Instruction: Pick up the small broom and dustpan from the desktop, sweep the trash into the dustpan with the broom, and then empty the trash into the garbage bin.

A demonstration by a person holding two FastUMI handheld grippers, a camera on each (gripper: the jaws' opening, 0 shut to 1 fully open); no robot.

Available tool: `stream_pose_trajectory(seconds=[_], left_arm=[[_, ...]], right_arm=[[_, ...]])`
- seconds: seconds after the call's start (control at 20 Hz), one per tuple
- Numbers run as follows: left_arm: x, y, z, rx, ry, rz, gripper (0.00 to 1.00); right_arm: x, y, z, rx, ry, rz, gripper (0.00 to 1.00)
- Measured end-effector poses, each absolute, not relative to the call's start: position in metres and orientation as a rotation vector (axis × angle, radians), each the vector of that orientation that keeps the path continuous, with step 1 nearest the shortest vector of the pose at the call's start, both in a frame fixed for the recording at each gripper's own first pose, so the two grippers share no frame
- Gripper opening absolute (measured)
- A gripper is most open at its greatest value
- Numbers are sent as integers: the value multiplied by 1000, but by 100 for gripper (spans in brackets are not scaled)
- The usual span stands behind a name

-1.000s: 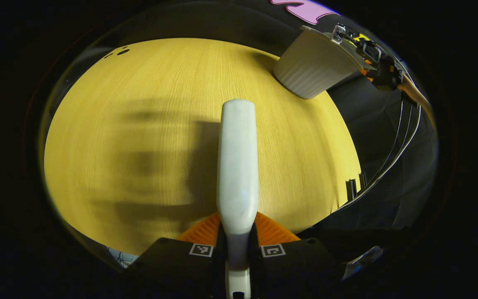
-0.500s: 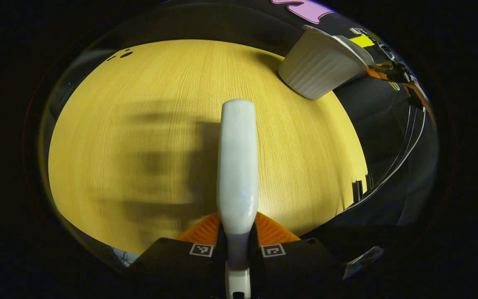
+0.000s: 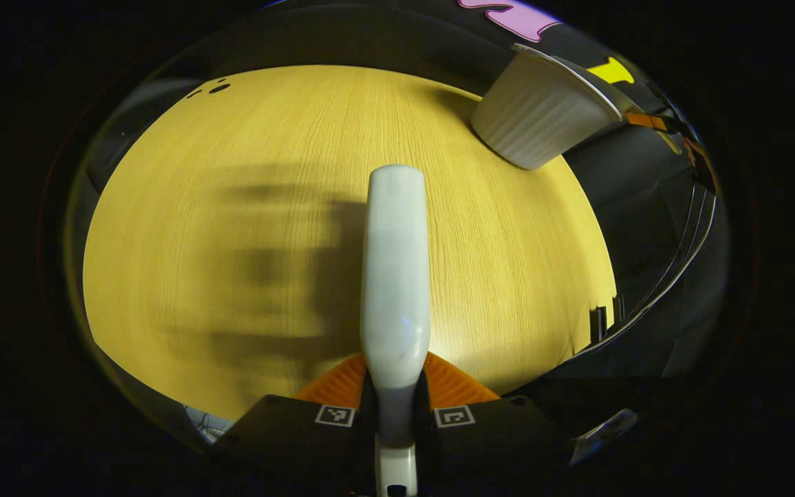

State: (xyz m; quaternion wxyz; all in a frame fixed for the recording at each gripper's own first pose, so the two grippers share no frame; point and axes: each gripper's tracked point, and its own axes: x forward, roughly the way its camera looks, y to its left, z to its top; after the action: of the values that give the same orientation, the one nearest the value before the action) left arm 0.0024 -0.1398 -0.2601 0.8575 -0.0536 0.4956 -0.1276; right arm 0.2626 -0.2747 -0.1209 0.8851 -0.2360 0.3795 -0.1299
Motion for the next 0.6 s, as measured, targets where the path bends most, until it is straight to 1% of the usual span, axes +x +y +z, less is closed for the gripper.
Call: stream_pose_trajectory(seconds=[0.05,0.1,0.15,0.2,0.25,0.3,0.35,0.4,0.55,0.6], left_arm=[[2,-140,-260,-115,1041,-262,27],[3,-139,-260,-120,1040,-255,31],[3,-139,-260,-125,1037,-247,28],[4,-139,-260,-131,1033,-237,31],[3,-139,-260,-138,1030,-225,31],[2,-140,-261,-147,1027,-216,27],[2,-140,-262,-155,1022,-208,28],[2,-139,-262,-160,1016,-201,28],[0,-137,-259,-160,986,-172,27],[0,-139,-257,-161,969,-165,31]], right_arm=[[264,-273,-121,-439,785,-263,38],[263,-268,-119,-387,773,-258,41],[260,-267,-115,-345,758,-249,38],[259,-266,-110,-317,742,-242,38],[257,-265,-105,-300,726,-234,38],[255,-262,-100,-290,710,-229,38],[251,-260,-94,-283,697,-223,38],[249,-257,-90,-276,684,-217,41],[233,-234,-72,-240,648,-193,41],[227,-222,-64,-232,631,-179,34]])
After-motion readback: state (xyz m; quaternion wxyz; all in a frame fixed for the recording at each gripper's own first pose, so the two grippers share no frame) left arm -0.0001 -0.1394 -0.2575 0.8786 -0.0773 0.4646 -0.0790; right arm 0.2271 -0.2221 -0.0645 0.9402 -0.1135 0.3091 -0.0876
